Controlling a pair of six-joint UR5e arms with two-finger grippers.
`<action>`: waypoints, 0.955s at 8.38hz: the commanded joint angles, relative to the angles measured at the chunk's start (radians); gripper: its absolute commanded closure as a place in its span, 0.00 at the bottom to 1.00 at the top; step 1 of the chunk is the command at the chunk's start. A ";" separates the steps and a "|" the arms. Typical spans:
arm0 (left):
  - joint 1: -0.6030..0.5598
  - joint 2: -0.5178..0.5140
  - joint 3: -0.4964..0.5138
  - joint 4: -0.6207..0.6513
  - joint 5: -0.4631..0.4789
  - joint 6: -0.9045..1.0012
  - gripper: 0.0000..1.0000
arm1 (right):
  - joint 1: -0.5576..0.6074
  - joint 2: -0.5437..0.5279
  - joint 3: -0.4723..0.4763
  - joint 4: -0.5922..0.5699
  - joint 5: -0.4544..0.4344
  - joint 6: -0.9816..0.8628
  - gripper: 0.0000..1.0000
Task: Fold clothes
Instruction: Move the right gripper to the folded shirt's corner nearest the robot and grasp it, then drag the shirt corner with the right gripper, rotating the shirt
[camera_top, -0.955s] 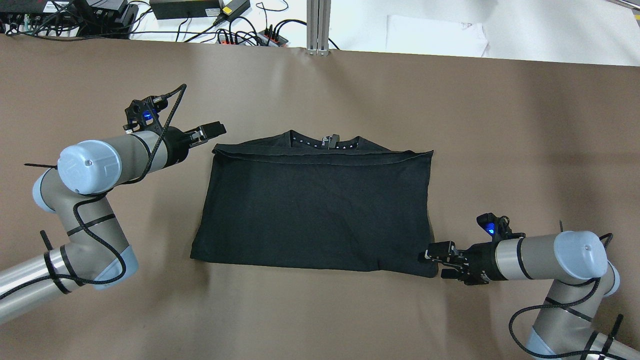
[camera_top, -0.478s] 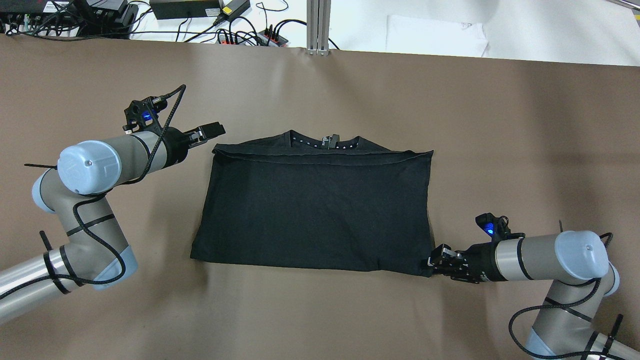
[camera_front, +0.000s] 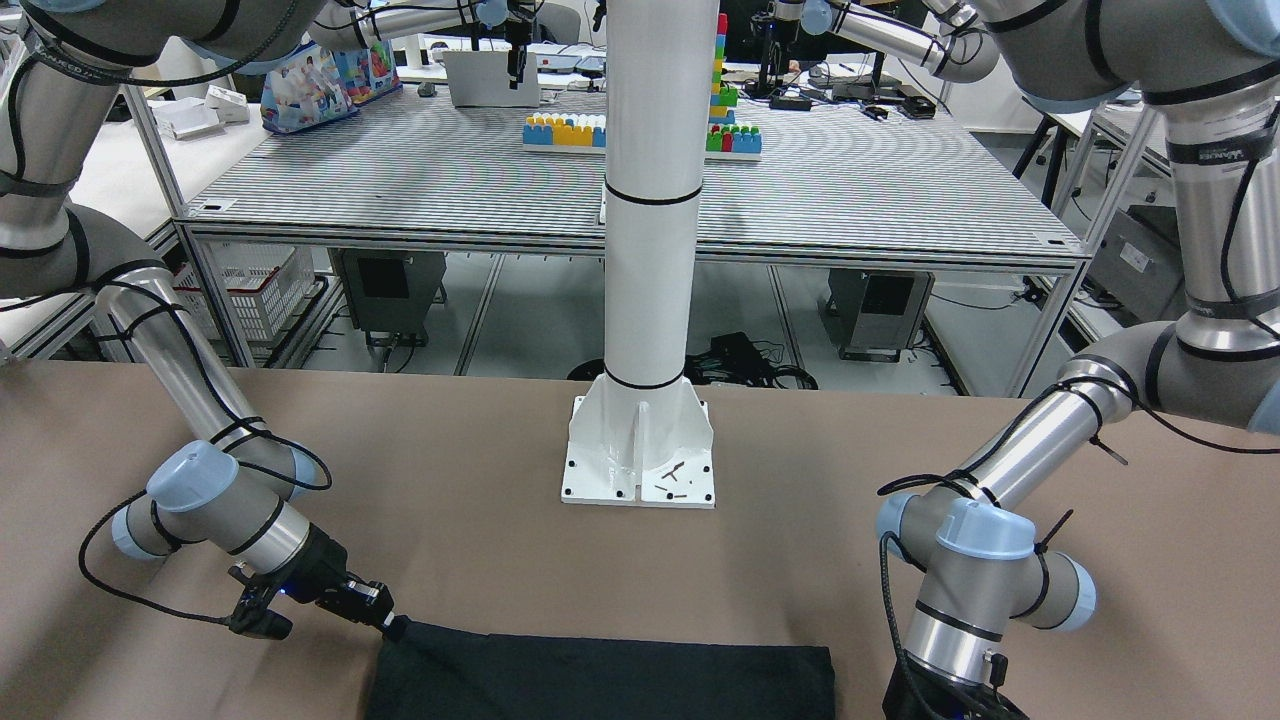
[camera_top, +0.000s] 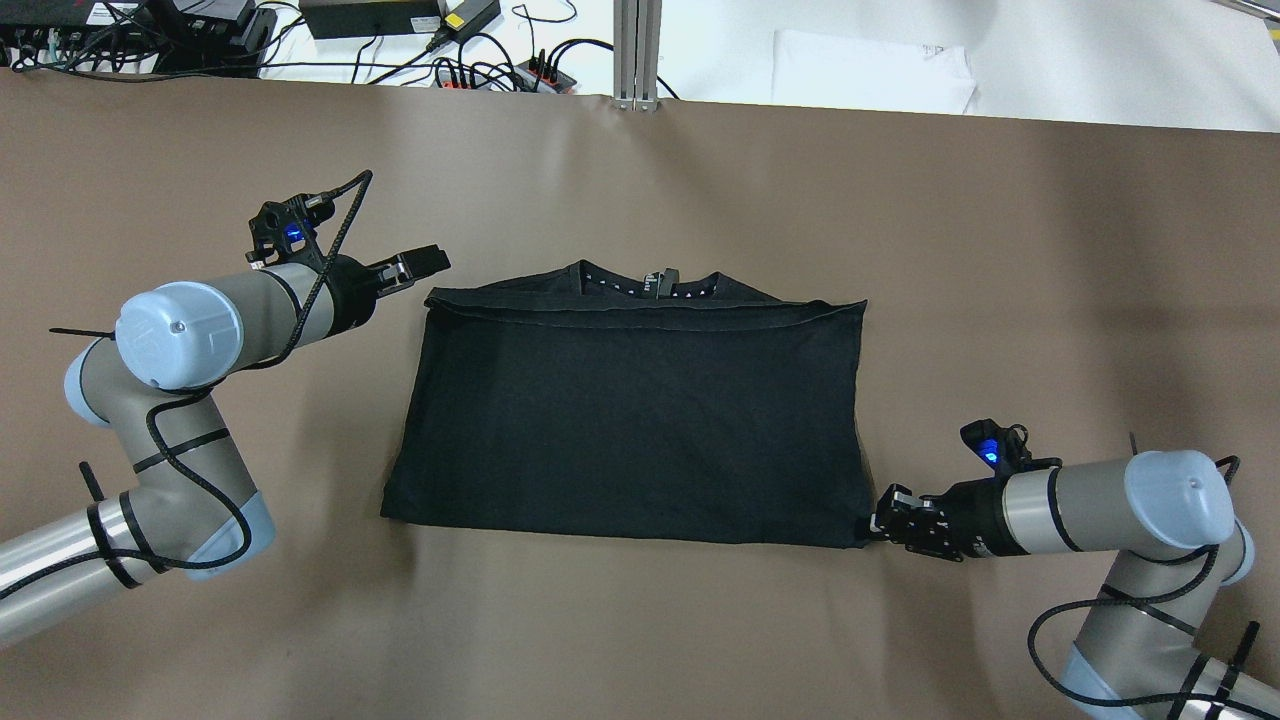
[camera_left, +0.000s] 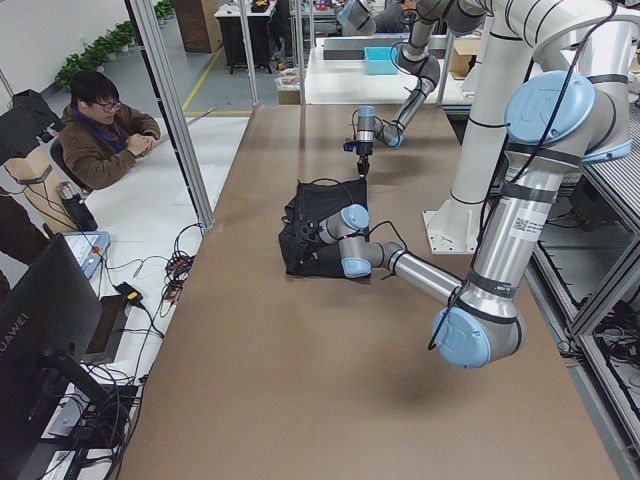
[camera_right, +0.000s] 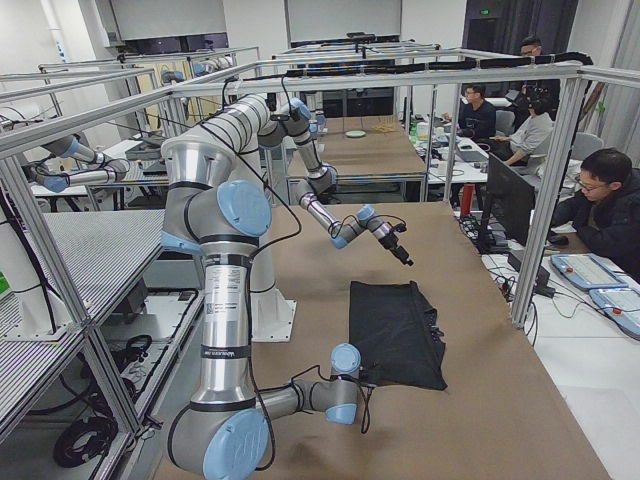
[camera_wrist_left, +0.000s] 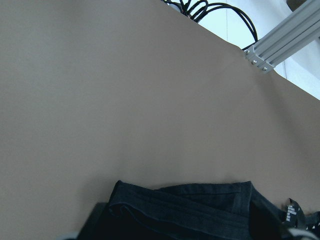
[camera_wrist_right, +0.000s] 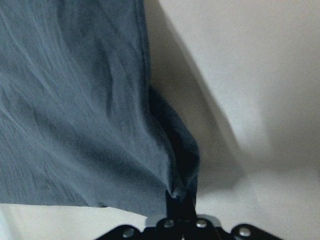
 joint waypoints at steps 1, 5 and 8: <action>0.001 0.002 -0.001 -0.002 0.000 -0.001 0.00 | 0.181 -0.009 0.003 0.001 0.252 -0.034 1.00; 0.001 0.002 0.000 -0.002 0.000 -0.001 0.00 | 0.086 -0.119 0.193 0.011 0.298 -0.031 1.00; 0.001 0.015 -0.001 -0.002 0.002 -0.001 0.00 | -0.103 -0.129 0.304 0.011 0.293 0.042 1.00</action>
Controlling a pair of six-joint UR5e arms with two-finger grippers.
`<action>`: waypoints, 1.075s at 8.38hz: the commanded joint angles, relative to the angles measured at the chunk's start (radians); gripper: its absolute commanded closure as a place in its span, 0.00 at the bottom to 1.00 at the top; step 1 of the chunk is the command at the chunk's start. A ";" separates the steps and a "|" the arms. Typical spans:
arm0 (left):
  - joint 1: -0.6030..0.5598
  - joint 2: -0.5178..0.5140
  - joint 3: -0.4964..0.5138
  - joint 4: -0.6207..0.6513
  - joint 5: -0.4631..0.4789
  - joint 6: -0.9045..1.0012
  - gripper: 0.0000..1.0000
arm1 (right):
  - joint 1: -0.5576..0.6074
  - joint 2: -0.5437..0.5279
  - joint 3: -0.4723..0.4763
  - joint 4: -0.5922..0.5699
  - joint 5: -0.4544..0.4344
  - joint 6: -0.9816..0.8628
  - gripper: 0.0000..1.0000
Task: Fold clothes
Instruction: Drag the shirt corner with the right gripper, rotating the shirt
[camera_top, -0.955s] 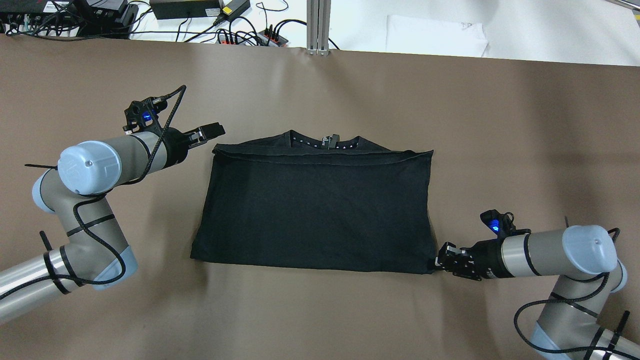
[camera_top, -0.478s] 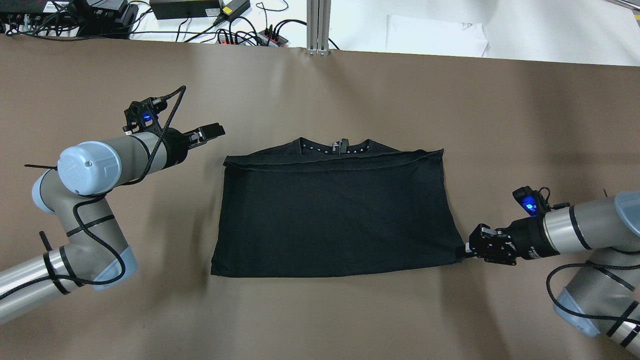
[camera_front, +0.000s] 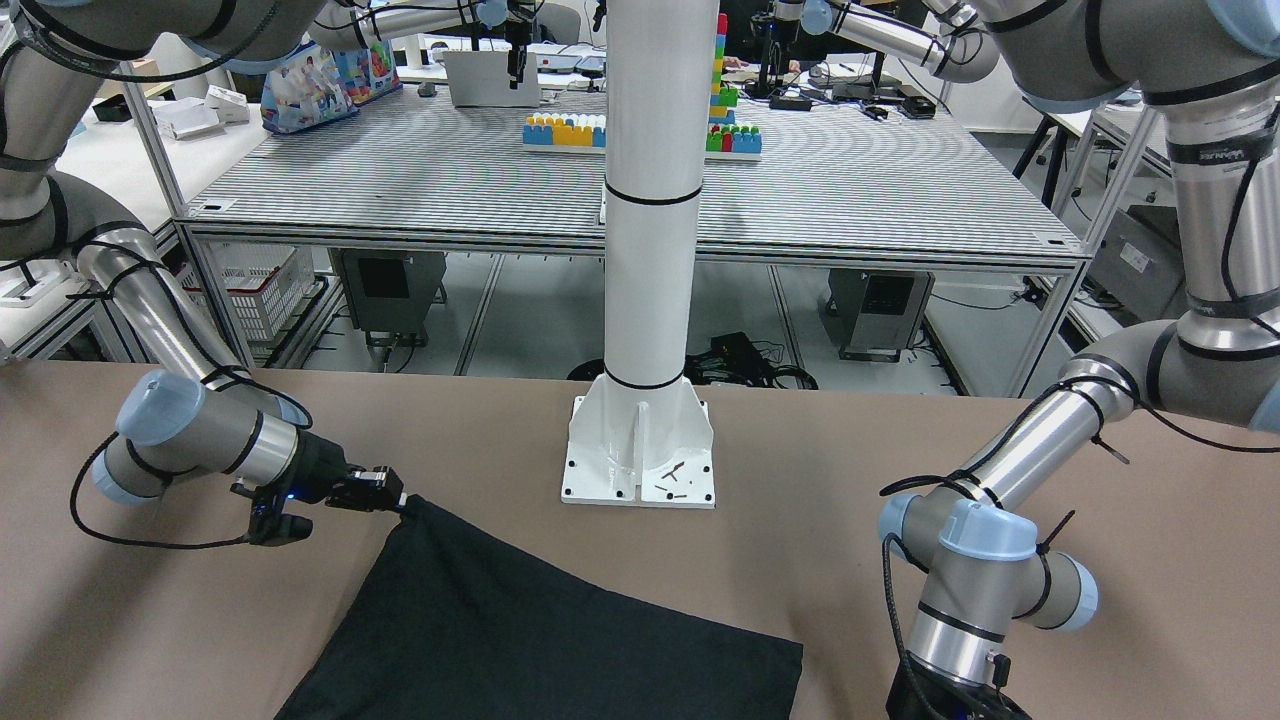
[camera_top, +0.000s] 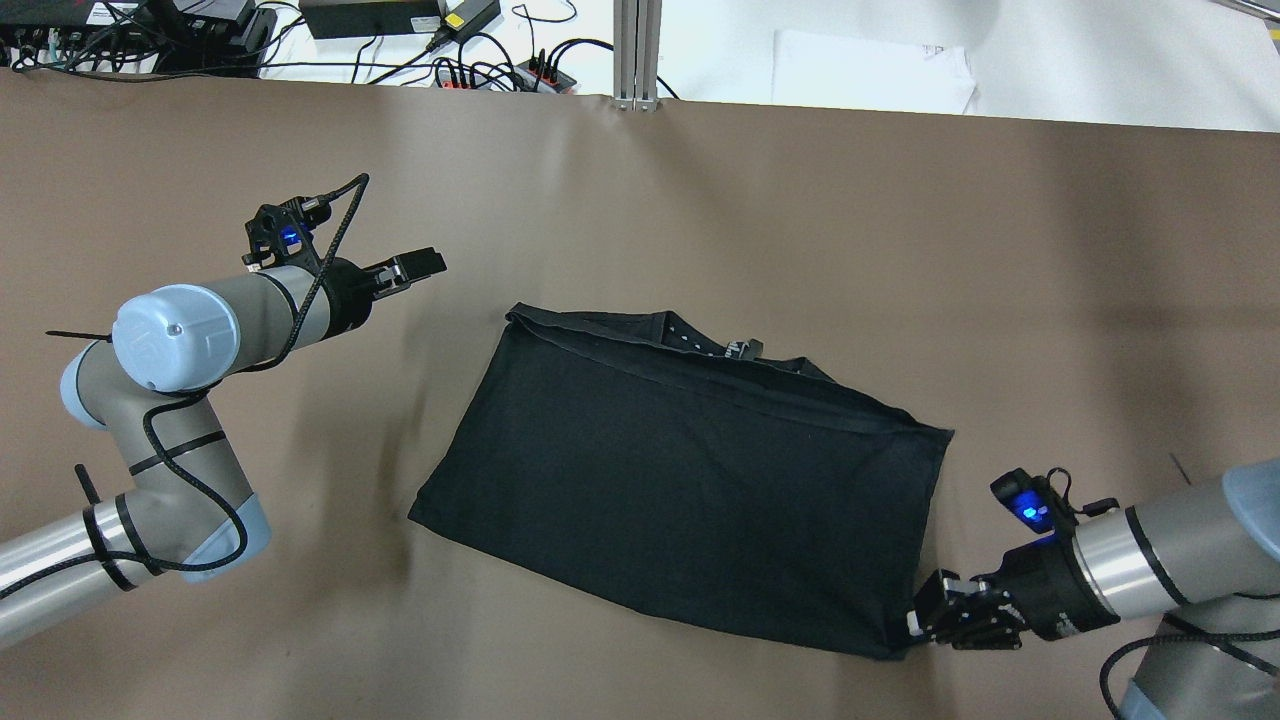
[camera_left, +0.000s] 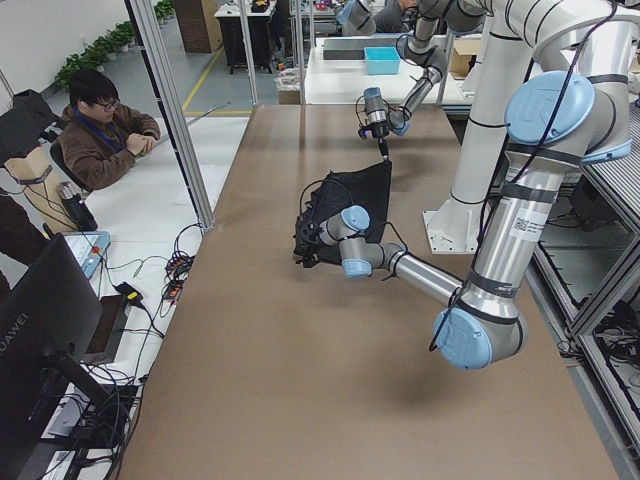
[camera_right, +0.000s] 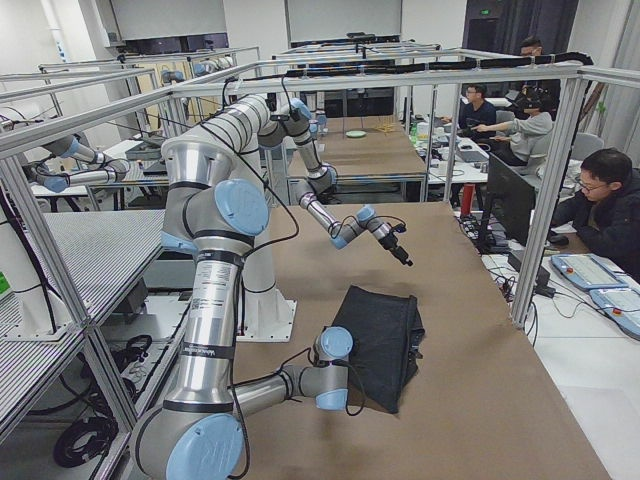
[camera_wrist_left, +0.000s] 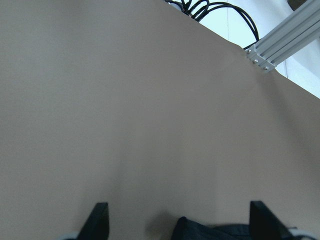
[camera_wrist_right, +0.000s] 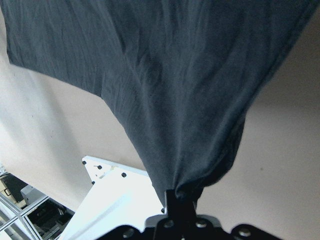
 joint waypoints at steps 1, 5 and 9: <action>-0.002 0.009 -0.001 0.000 0.002 0.000 0.00 | -0.150 -0.005 0.079 0.000 -0.010 0.054 1.00; 0.005 0.013 -0.003 -0.006 0.022 -0.002 0.00 | -0.221 0.004 0.107 0.000 -0.017 0.056 1.00; 0.011 0.013 -0.012 -0.008 0.011 -0.005 0.00 | -0.169 -0.005 0.094 0.000 -0.016 0.036 0.05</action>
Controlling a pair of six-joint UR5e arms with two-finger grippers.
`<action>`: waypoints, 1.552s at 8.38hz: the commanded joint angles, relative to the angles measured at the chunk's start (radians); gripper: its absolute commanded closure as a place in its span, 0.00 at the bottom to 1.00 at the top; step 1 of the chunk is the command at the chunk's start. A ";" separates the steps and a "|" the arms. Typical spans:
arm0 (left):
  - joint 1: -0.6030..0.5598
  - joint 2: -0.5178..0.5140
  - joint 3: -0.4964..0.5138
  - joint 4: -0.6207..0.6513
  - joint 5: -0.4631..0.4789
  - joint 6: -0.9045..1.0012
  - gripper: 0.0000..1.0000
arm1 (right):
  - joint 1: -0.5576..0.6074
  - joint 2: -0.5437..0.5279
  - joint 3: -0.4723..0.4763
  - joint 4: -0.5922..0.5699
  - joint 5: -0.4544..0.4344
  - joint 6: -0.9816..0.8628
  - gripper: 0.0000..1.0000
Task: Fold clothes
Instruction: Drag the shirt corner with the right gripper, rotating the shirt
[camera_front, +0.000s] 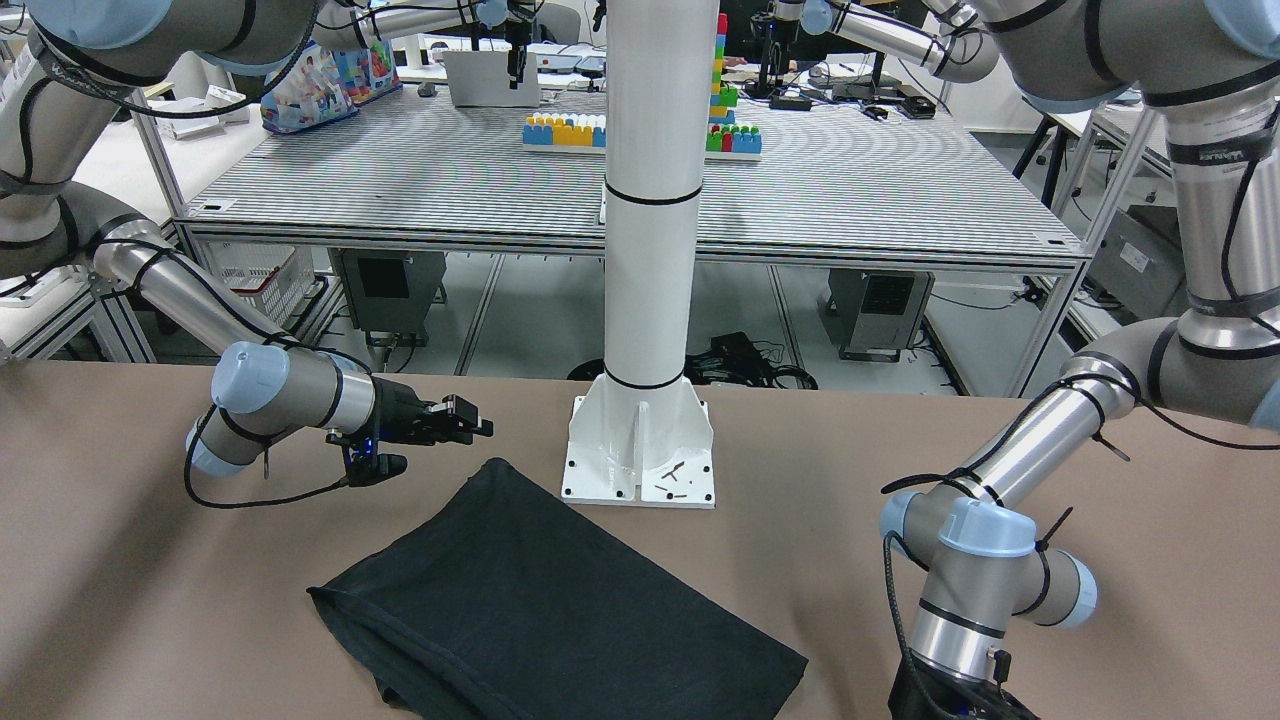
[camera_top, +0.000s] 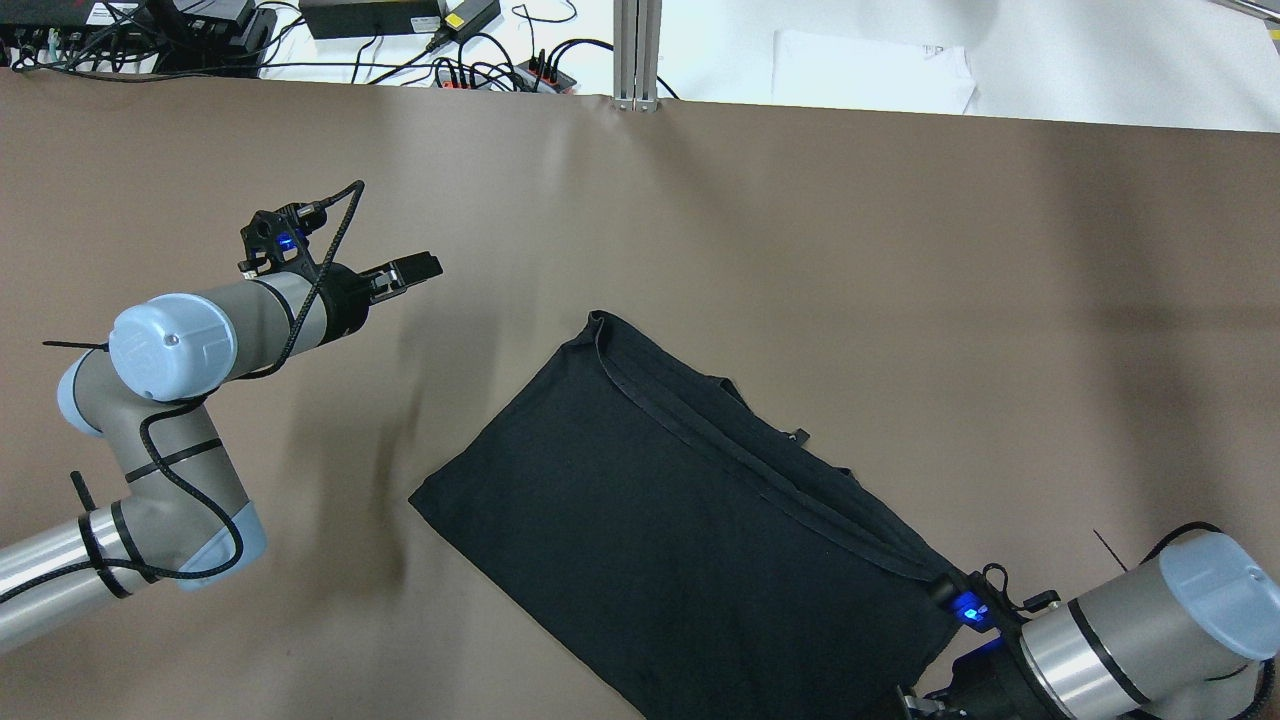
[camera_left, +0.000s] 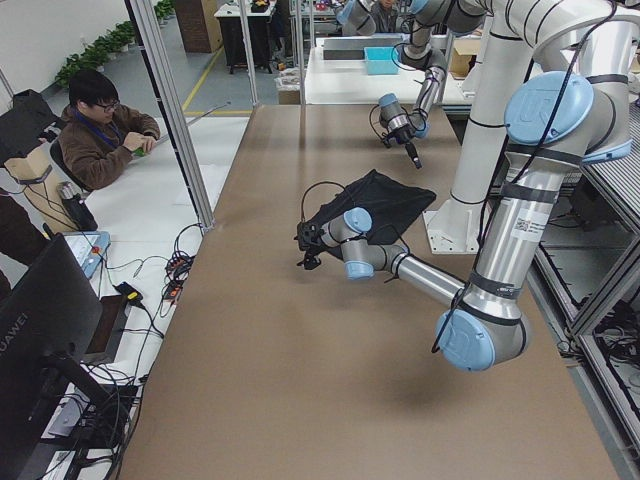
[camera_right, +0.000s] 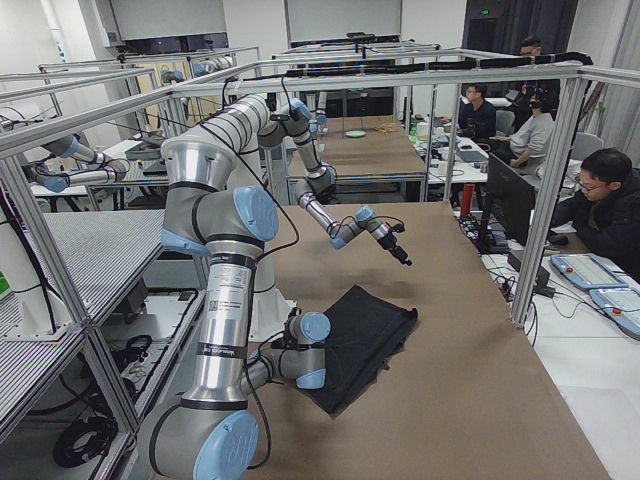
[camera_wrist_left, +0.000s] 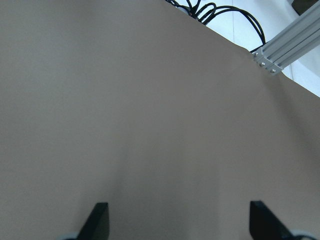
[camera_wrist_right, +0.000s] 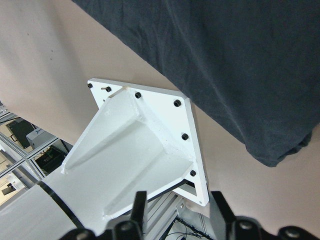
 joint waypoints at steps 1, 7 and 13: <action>0.023 0.014 -0.034 0.002 -0.007 -0.008 0.00 | 0.081 -0.005 -0.008 -0.005 0.000 -0.007 0.05; 0.263 0.147 -0.170 0.018 0.026 -0.125 0.00 | 0.303 0.006 -0.055 -0.097 -0.044 -0.017 0.06; 0.367 0.238 -0.207 0.019 0.062 -0.127 0.00 | 0.312 0.005 -0.058 -0.120 -0.082 -0.027 0.06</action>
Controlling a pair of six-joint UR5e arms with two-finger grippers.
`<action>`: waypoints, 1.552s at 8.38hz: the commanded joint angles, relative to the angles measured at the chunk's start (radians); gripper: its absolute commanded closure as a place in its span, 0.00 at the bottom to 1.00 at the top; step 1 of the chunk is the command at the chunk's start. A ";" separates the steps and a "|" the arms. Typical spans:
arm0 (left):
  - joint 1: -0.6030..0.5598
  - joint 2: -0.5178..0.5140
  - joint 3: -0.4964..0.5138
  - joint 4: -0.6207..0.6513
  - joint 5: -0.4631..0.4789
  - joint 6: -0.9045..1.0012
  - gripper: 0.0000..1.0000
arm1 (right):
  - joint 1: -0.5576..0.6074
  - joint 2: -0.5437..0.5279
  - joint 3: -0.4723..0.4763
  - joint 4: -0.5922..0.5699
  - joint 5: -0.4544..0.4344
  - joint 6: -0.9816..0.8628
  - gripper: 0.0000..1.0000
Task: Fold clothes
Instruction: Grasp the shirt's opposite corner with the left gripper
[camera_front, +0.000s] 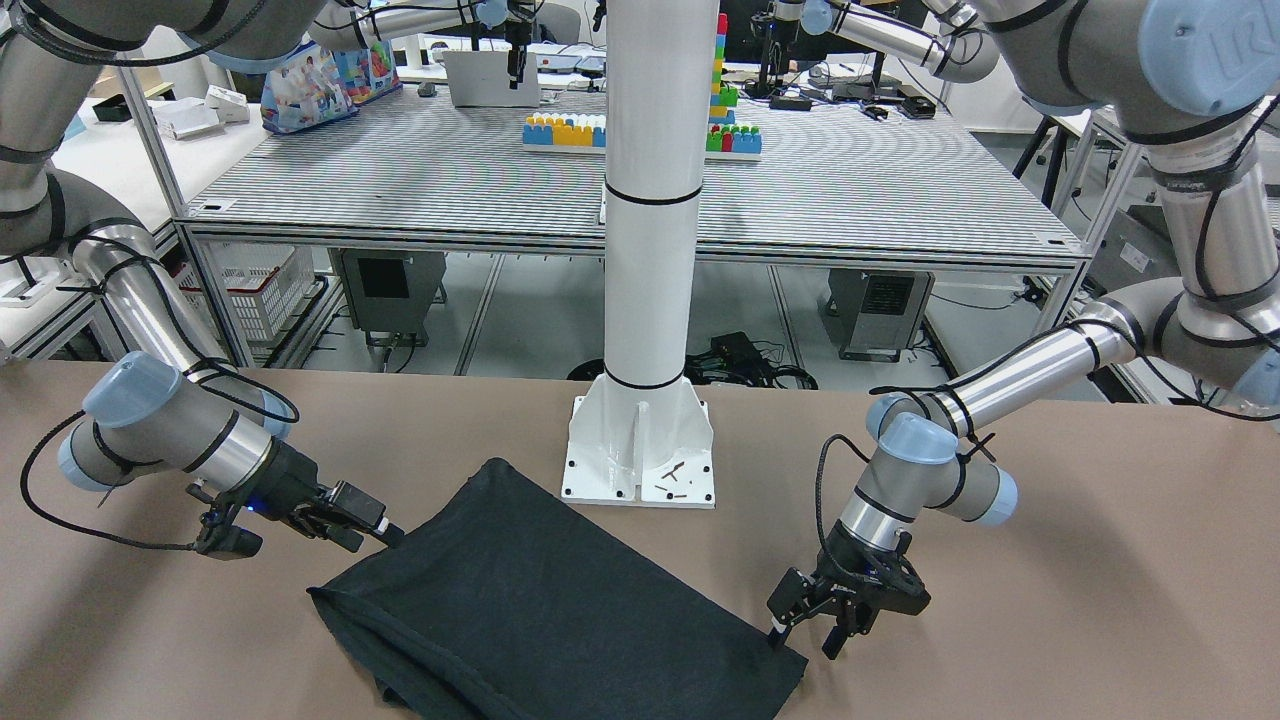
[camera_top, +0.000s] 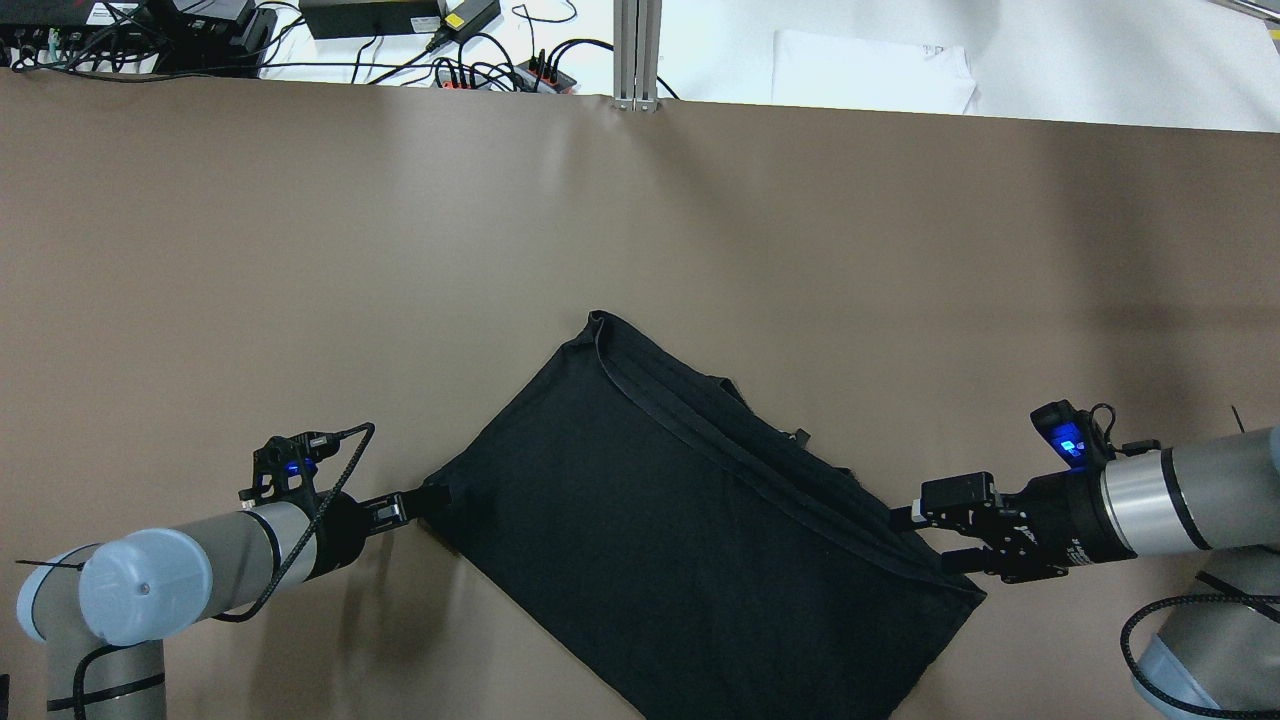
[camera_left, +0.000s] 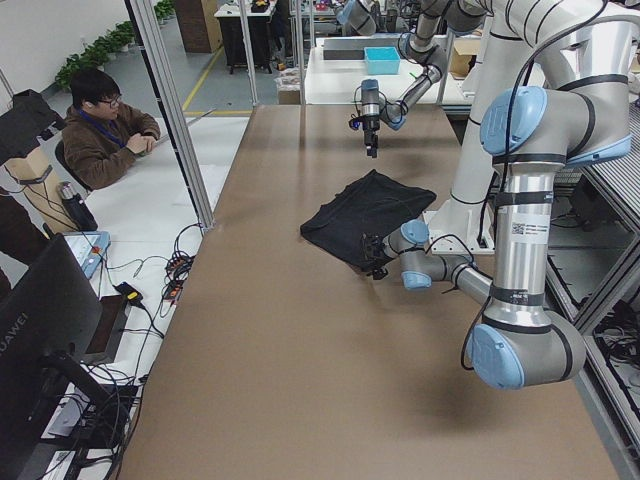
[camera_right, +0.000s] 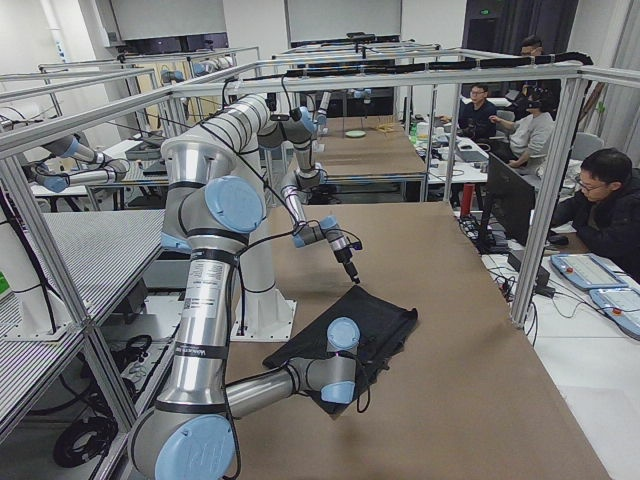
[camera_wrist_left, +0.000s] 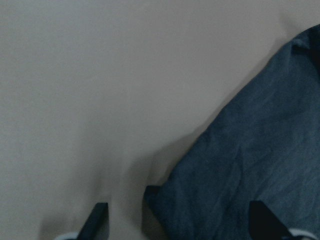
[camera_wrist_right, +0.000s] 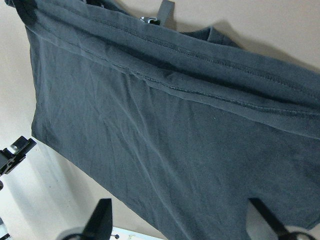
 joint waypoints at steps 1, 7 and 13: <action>0.023 -0.016 0.036 -0.001 0.017 -0.001 0.00 | 0.001 -0.001 0.000 -0.002 -0.001 0.000 0.06; 0.025 -0.053 0.059 0.002 0.016 -0.001 1.00 | 0.000 -0.002 -0.010 -0.002 -0.001 0.000 0.06; 0.017 -0.075 0.013 0.115 -0.006 -0.001 1.00 | 0.004 -0.012 -0.007 0.000 0.001 0.000 0.06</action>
